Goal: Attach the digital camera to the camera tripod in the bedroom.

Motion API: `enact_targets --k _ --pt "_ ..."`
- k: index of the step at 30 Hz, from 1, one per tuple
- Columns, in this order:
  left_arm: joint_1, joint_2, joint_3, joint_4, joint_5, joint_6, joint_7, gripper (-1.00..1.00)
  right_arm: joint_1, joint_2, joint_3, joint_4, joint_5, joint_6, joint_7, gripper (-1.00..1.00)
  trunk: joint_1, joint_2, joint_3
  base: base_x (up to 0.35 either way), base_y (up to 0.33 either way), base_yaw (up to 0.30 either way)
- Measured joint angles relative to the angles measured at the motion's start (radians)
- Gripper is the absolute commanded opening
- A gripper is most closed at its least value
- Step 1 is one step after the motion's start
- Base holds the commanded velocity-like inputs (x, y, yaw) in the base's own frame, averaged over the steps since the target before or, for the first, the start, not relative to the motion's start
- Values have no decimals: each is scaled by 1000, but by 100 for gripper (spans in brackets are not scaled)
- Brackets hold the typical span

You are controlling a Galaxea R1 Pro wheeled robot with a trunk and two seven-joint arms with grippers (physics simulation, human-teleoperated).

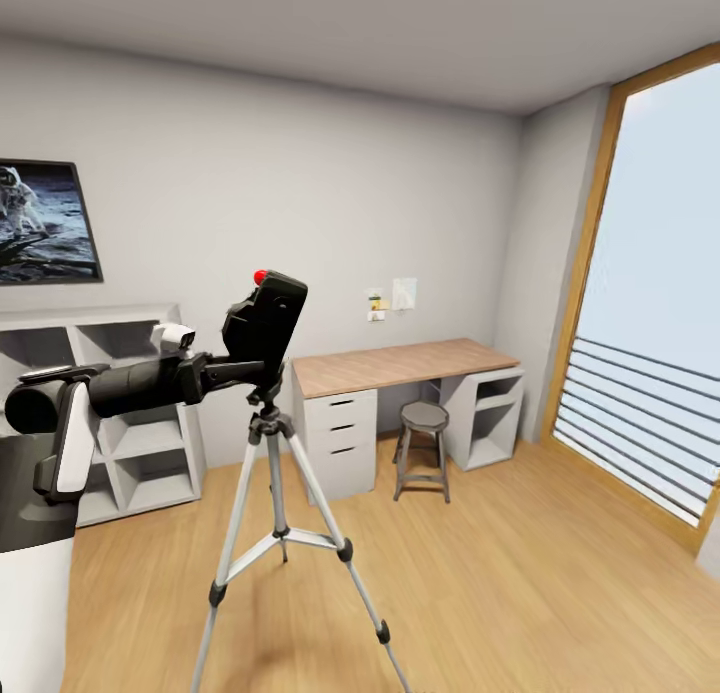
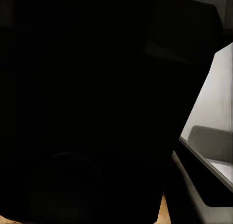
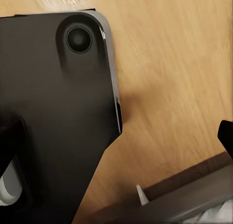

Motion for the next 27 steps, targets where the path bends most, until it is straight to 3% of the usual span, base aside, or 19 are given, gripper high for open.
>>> enact_targets --k 27 --pt "0 -1 0 0 0 0 1 -100 0 0 0 0 0 0 0 100 0 0 0 3 -6 -281"
